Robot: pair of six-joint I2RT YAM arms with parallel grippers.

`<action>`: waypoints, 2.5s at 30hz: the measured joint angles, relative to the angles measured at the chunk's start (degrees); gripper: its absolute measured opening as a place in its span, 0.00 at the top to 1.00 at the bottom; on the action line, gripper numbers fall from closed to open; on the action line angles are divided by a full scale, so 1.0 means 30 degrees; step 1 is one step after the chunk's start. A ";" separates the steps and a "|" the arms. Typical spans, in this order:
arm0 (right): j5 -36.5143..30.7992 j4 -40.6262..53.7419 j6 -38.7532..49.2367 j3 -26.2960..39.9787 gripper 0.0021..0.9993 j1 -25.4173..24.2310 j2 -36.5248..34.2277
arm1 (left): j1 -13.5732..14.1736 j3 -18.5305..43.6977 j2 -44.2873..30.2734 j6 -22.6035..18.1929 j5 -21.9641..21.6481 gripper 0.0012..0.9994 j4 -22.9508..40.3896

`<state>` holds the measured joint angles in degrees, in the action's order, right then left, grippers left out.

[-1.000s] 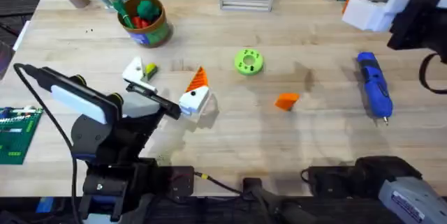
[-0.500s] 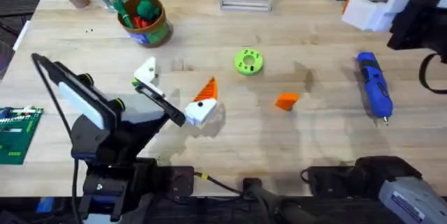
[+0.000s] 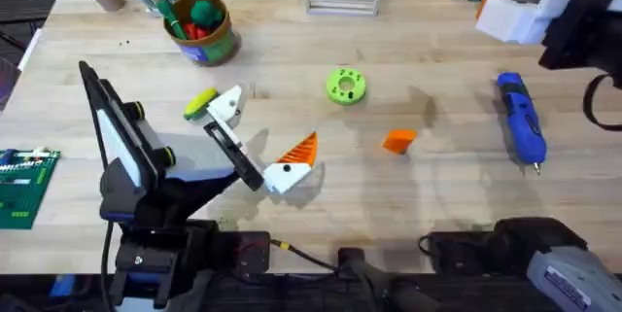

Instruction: Pick up the gripper from the table and insert it into the empty holder that is missing its gripper. Then pick up a screw, insert it into the mounting hole, and use the screwdriver to tighten it. Finally, clean up the table by picking up the vegetable and placing it into the bucket.

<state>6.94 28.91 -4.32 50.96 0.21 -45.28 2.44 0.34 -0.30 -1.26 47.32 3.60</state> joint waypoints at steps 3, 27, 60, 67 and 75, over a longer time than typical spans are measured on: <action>0.0000 0.0000 0.0000 0.0000 0.01 0.0000 0.0001 | 0.0000 0.0000 -0.0005 0.0007 0.0232 0.01 0.0015; 0.0451 0.2161 -0.0989 0.0040 0.01 0.0026 -0.0309 | 0.0000 0.0000 -0.0002 0.0000 0.0451 0.01 0.0066; -0.1310 0.7956 0.5656 0.0073 0.01 0.9865 -0.5600 | 0.0000 0.0000 0.0000 0.0007 0.3537 0.01 0.0538; -0.1392 0.7949 0.7372 0.0073 0.09 0.9865 -0.7561 | 0.0000 0.0000 0.0001 0.0007 0.3734 0.01 0.0576; -0.1392 0.7919 0.7800 0.0073 0.21 0.9865 -0.8266 | 0.0000 0.0000 -0.0006 0.0007 0.3814 0.01 0.0583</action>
<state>2.76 52.66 19.08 51.18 29.80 -70.07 2.44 0.34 -0.32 -1.23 58.76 5.34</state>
